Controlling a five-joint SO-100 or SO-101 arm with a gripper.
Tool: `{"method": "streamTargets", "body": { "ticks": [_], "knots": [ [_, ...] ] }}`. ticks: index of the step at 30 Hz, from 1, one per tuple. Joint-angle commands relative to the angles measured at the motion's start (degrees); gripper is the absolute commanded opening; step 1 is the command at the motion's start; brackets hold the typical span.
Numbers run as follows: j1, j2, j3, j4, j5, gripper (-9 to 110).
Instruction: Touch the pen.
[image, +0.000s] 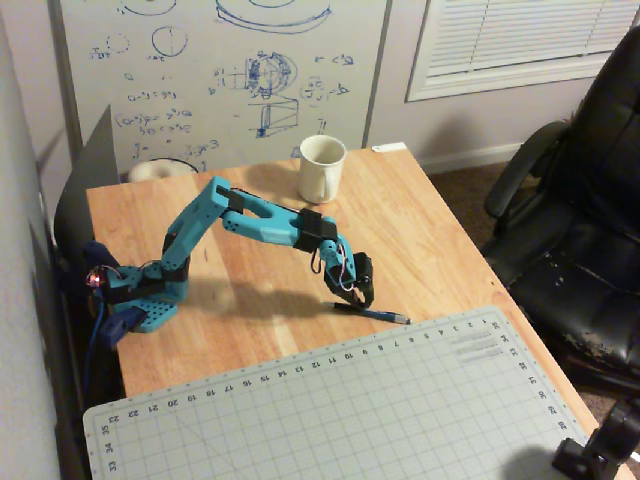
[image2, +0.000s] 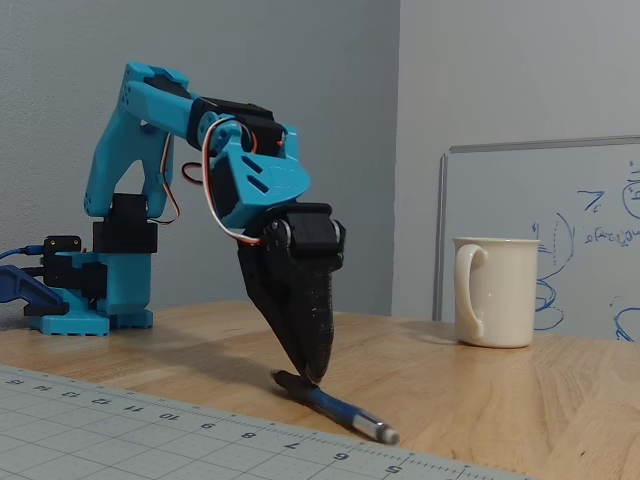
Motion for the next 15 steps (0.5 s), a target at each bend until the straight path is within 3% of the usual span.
{"method": "streamTargets", "body": {
  "ticks": [1, 15],
  "knots": [
    [-0.35, 0.44, -2.55, -1.05, -0.53, 1],
    [0.09, -0.35, -4.75, -1.14, -0.18, 1]
  ]
}}
